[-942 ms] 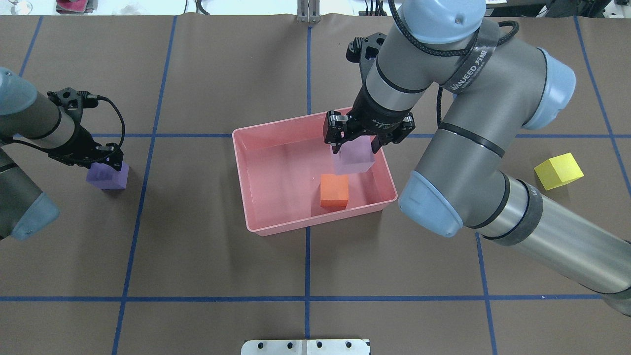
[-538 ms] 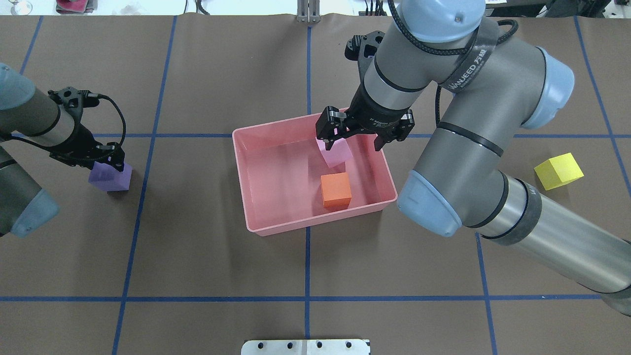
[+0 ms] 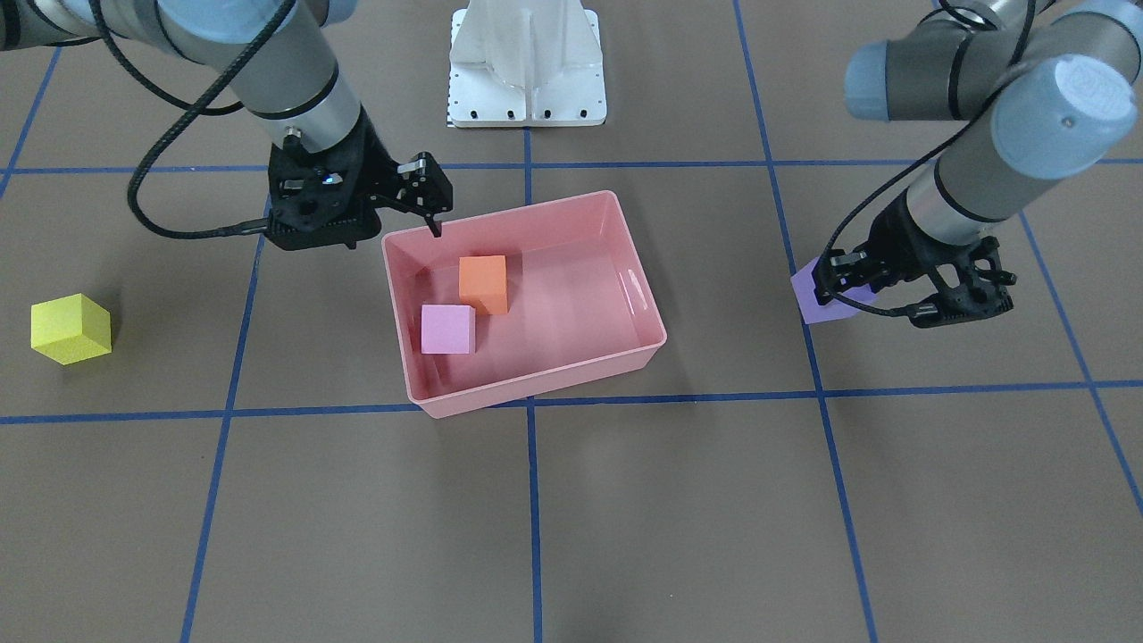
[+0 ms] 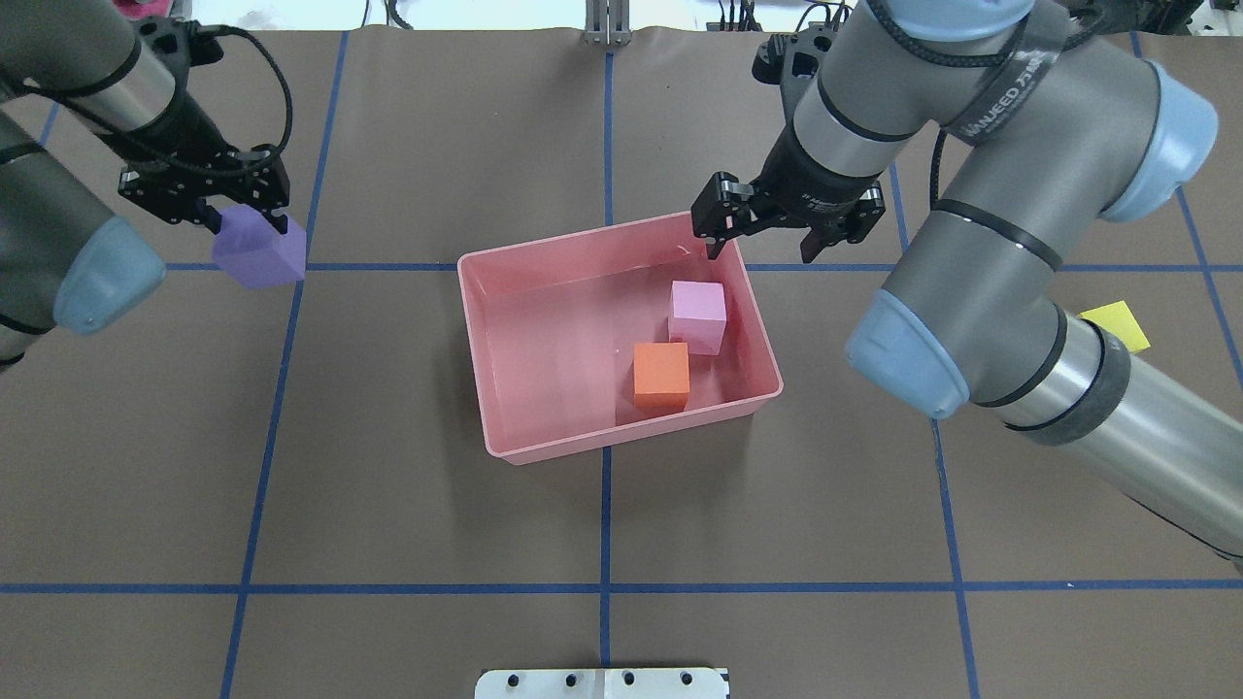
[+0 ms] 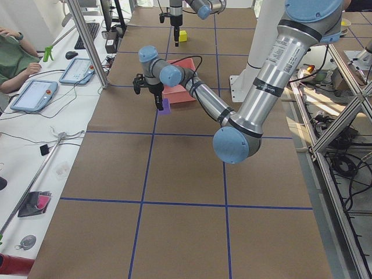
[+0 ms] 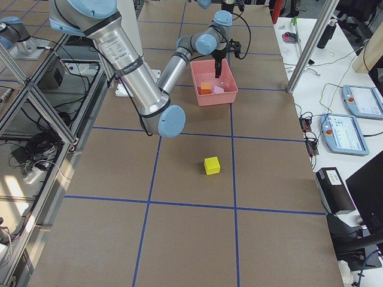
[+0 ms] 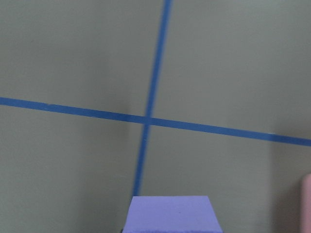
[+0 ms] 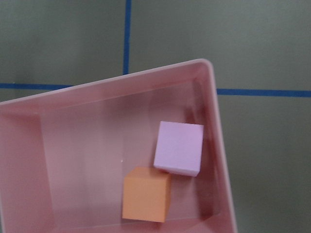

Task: Place blocks into pink bin with both arms
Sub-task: 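Carry the purple cube over the bin while the right gripper withdraws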

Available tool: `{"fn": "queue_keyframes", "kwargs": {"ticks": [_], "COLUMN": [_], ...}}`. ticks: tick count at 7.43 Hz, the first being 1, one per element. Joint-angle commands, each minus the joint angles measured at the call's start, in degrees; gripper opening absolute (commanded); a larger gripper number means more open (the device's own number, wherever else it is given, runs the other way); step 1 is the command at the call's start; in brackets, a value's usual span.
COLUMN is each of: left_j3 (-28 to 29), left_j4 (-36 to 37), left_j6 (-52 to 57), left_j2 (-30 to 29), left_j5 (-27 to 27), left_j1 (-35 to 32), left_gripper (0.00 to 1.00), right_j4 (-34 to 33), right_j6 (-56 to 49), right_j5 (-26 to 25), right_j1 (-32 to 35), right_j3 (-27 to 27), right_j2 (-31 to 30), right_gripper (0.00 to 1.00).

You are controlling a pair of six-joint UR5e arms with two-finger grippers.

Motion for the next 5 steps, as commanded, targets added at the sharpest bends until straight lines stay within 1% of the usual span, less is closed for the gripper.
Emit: {"fn": "queue_keyframes", "kwargs": {"ticks": [1,2,3,4,5], "left_j3": [-2.8,-3.0,-2.3,-0.3,2.7], "left_j4": [12.7,12.5,11.6,6.4,2.6], "left_j6": [-9.0,-16.9,-22.5,-25.6,-27.7], "left_j2": [-12.6,-16.0,-18.5,-19.3,-18.9], "left_j5": [-0.2,0.1,2.9,8.3,9.1], "left_j1": [0.8,4.9,10.6,14.0,15.9], "left_gripper": [0.00,0.00,0.00,0.00,0.00], "right_j4": [-0.1,-0.1,0.0,0.3,0.4], "right_j6": [-14.5,-23.0,-30.7,-36.8,-41.8], "right_j5": [1.0,1.1,1.1,2.5,3.2], "right_j1": [7.1,10.4,13.5,16.5,19.4], "right_j3": [1.2,1.0,0.3,-0.7,-1.8], "right_j2": [-7.7,-11.5,-14.5,-17.6,-20.3], "right_gripper": [0.99,1.00,0.99,0.99,0.99]}}
